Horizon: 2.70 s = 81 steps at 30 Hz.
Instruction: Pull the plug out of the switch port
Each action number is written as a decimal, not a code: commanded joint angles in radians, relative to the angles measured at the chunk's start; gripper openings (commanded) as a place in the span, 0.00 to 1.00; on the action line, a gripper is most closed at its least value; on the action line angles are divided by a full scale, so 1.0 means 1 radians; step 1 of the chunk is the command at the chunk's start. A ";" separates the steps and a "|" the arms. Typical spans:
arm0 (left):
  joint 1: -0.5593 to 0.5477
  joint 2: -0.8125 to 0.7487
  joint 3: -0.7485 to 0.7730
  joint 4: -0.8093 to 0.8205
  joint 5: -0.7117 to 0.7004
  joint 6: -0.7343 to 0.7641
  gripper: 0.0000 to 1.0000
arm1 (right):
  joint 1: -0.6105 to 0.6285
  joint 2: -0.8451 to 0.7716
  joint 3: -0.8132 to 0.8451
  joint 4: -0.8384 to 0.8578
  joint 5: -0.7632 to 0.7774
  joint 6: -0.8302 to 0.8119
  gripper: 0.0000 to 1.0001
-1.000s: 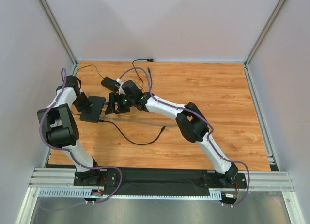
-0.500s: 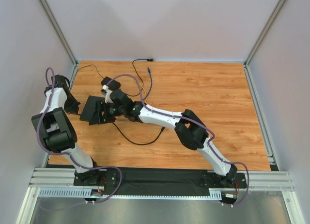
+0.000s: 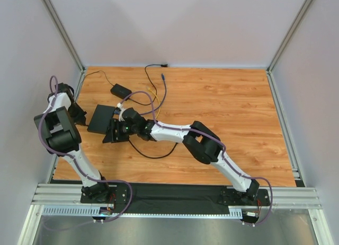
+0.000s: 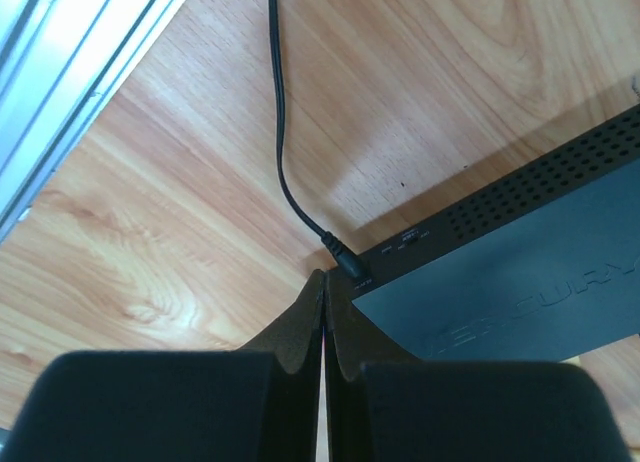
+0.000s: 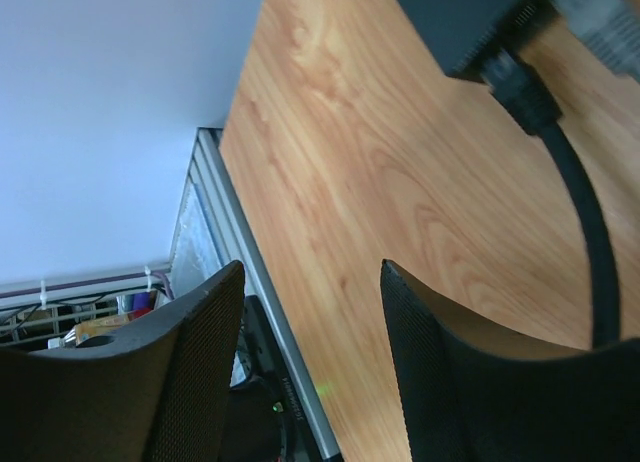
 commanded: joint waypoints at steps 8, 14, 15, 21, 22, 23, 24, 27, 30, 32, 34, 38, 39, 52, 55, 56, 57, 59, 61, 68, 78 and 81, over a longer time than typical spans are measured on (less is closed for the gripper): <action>-0.001 -0.057 -0.125 0.023 0.115 -0.032 0.00 | -0.012 0.008 -0.089 0.089 0.113 0.091 0.58; -0.027 -0.138 -0.221 0.044 0.166 -0.061 0.00 | -0.049 0.013 -0.156 0.181 0.108 0.153 0.59; -0.033 -0.152 -0.256 0.056 0.177 -0.066 0.00 | -0.053 0.008 -0.173 0.193 0.115 0.159 0.59; -0.057 -0.261 -0.332 0.072 0.207 -0.078 0.00 | -0.078 -0.006 -0.213 0.211 0.139 0.170 0.58; -0.057 -0.288 -0.333 0.061 0.192 -0.079 0.00 | -0.078 -0.010 -0.231 0.219 0.148 0.173 0.58; -0.057 -0.302 -0.332 0.054 0.183 -0.081 0.00 | -0.078 -0.013 -0.244 0.239 0.165 0.189 0.58; -0.055 -0.316 -0.327 0.049 0.174 -0.082 0.00 | -0.078 -0.019 -0.262 0.256 0.179 0.199 0.58; -0.055 -0.359 -0.306 0.037 0.125 -0.093 0.00 | -0.078 -0.046 -0.339 0.333 0.222 0.252 0.56; -0.057 -0.364 -0.272 0.052 0.170 -0.089 0.01 | -0.079 -0.081 -0.379 0.331 0.253 0.294 0.56; -0.064 -0.324 -0.223 0.044 0.213 -0.076 0.00 | -0.078 -0.122 -0.397 0.279 0.294 0.301 0.57; -0.083 -0.278 -0.197 0.026 0.220 -0.064 0.00 | -0.073 -0.164 -0.406 0.227 0.335 0.332 0.58; -0.092 -0.256 -0.197 0.038 0.232 -0.064 0.00 | -0.067 -0.174 -0.363 0.076 0.408 0.343 0.59; -0.093 -0.259 -0.200 0.044 0.217 -0.058 0.00 | -0.066 -0.164 -0.330 0.045 0.441 0.340 0.59; -0.138 -0.256 -0.240 0.069 0.203 0.000 0.00 | -0.047 -0.058 -0.075 -0.144 0.489 0.107 0.58; -0.139 -0.267 -0.254 0.090 0.233 0.008 0.00 | -0.044 -0.085 -0.067 -0.129 0.474 0.021 0.60; -0.139 -0.270 -0.260 0.096 0.240 0.010 0.00 | -0.043 -0.104 -0.126 -0.112 0.455 0.016 0.61; -0.139 -0.272 -0.263 0.103 0.243 0.008 0.00 | -0.041 -0.146 -0.160 -0.091 0.440 0.028 0.61; -0.139 -0.267 -0.258 0.101 0.244 0.002 0.00 | -0.035 -0.209 -0.239 -0.051 0.428 0.053 0.62; -0.141 -0.261 -0.243 0.098 0.250 0.003 0.00 | -0.009 -0.236 -0.247 -0.057 0.443 0.048 0.66; -0.142 -0.249 -0.200 0.020 0.165 0.037 0.00 | 0.034 -0.221 -0.187 -0.111 0.477 0.159 0.65; -0.187 -0.279 -0.194 0.006 0.085 0.054 0.00 | 0.036 -0.236 -0.329 0.069 0.659 0.462 0.54; -0.188 -0.250 -0.179 -0.006 0.111 0.060 0.00 | 0.033 -0.222 -0.327 0.054 0.701 0.527 0.50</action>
